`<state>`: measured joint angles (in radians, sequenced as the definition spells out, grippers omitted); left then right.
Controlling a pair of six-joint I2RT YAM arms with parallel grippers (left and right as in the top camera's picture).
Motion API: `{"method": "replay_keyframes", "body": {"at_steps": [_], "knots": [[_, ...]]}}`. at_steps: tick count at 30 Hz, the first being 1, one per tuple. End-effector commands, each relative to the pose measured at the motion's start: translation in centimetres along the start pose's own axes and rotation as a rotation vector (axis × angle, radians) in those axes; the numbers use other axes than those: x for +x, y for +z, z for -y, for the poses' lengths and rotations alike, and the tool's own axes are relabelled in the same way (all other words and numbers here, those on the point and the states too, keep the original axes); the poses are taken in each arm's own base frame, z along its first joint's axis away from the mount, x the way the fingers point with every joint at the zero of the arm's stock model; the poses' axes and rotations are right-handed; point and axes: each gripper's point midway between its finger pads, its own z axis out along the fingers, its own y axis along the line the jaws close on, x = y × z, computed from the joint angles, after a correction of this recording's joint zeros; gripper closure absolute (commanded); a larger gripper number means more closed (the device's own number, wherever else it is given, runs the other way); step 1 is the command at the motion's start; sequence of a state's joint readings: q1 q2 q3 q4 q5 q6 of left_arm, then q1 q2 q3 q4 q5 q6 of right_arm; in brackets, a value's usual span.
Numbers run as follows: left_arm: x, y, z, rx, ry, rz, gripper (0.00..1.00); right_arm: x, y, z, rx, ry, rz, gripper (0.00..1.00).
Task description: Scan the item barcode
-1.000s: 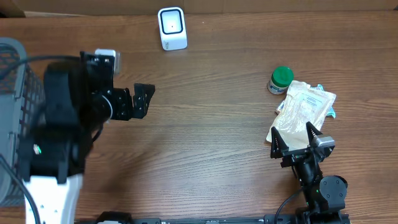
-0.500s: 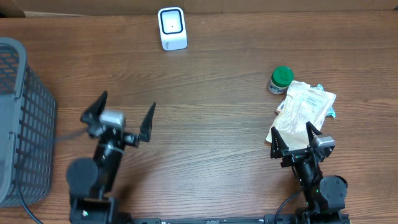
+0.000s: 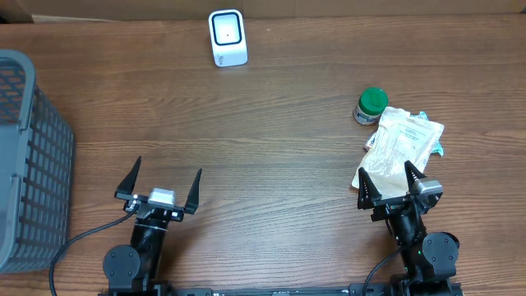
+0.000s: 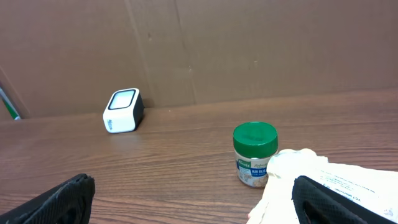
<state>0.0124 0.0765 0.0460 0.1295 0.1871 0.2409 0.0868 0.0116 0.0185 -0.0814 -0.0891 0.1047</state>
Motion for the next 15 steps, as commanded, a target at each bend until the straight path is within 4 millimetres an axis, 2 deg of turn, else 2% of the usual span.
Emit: {"method": "replay_keyframes", "body": {"at_steps": [1, 8, 9, 15], "knots": [[0.5, -0.4, 0.0, 0.0, 0.034, 0.023, 0.01, 0.2, 0.0, 0.0, 0.0, 0.002, 0.003, 0.0], [3.9, -0.6, 0.7, 0.025, 0.007, -0.113, 0.0, 0.2, 0.0, 0.0, 0.0, 0.002, 0.003, 0.0], [4.9, -0.7, 0.9, 0.031, -0.007, -0.155, 0.0, 0.2, 0.0, 0.0, 0.0, 0.002, 0.003, 0.0], [4.8, -0.7, 0.8, 0.023, -0.049, -0.149, 0.01, 0.2, 0.0, 0.0, 0.0, 0.002, 0.003, 0.0]]}}
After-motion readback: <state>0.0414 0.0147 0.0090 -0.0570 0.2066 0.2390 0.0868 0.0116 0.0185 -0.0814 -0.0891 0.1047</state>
